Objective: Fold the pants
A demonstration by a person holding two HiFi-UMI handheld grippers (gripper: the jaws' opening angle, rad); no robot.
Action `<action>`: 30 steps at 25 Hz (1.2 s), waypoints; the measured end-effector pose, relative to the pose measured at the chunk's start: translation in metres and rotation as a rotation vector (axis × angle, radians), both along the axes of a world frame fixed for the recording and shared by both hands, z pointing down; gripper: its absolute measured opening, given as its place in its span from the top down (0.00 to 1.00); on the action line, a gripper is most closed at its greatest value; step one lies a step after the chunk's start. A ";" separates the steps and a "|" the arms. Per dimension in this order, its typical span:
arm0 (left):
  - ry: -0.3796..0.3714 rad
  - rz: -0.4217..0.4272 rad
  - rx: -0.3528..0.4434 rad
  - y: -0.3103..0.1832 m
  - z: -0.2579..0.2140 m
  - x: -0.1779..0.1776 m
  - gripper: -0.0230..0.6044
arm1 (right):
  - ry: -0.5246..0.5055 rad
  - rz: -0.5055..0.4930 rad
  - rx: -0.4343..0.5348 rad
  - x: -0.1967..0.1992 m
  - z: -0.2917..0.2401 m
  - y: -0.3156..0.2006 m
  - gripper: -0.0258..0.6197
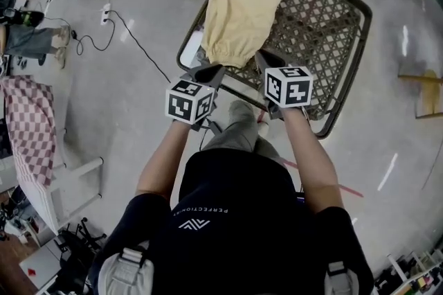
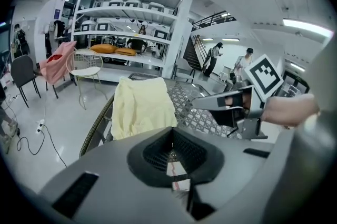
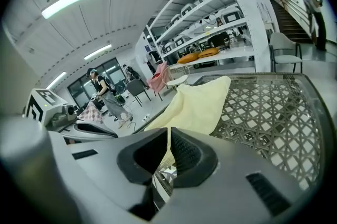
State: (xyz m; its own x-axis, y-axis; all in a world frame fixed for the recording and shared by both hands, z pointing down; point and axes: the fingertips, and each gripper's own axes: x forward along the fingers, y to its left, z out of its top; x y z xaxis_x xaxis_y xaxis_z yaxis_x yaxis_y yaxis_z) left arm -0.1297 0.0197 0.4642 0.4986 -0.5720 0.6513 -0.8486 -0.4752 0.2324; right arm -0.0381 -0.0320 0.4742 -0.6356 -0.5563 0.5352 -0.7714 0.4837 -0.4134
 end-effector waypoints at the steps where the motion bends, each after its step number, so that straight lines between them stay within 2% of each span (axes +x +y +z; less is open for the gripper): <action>1: -0.003 0.011 -0.003 0.005 0.004 -0.002 0.95 | -0.009 -0.006 0.000 -0.001 0.001 0.007 0.90; 4: 0.017 0.053 -0.005 0.001 0.004 0.000 0.95 | -0.015 -0.028 0.010 0.002 -0.006 0.019 0.90; 7: 0.034 0.129 -0.013 -0.015 0.001 0.012 0.95 | -0.018 -0.044 -0.001 0.005 -0.007 0.020 0.90; 12: 0.012 0.249 -0.024 -0.049 0.006 0.032 0.94 | -0.025 -0.054 -0.045 0.008 0.003 0.001 0.90; 16: -0.017 0.305 -0.070 -0.067 0.031 0.025 0.94 | -0.015 -0.103 -0.060 -0.005 0.025 -0.011 0.90; 21: -0.030 0.401 -0.135 -0.053 0.035 0.009 0.93 | 0.018 -0.180 -0.082 -0.029 0.022 0.001 0.89; 22: -0.034 0.419 -0.150 -0.051 0.040 0.007 0.88 | 0.024 -0.189 -0.086 -0.031 0.025 0.001 0.89; 23: -0.037 0.436 -0.166 -0.048 0.045 0.006 0.76 | 0.029 -0.198 -0.091 -0.032 0.029 0.001 0.89; 24: -0.041 0.451 -0.181 -0.045 0.049 0.005 0.74 | 0.033 -0.210 -0.098 -0.034 0.032 0.002 0.89; 25: -0.043 0.460 -0.194 -0.043 0.053 0.003 0.74 | 0.036 -0.229 -0.107 -0.036 0.035 0.004 0.87; 27: -0.047 0.468 -0.210 -0.041 0.060 -0.002 0.73 | 0.047 -0.285 -0.132 -0.044 0.043 0.010 0.71; 30: -0.057 0.480 -0.227 -0.040 0.067 -0.014 0.70 | 0.119 -0.370 -0.142 -0.056 0.056 0.018 0.68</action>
State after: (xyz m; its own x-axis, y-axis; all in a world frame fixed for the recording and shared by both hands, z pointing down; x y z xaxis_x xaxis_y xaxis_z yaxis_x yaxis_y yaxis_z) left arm -0.1439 -0.0199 0.5316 0.6300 -0.1295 0.7657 -0.5624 -0.7561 0.3348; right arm -0.0939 -0.0145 0.5303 -0.7078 -0.2176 0.6721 -0.6028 0.6822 -0.4139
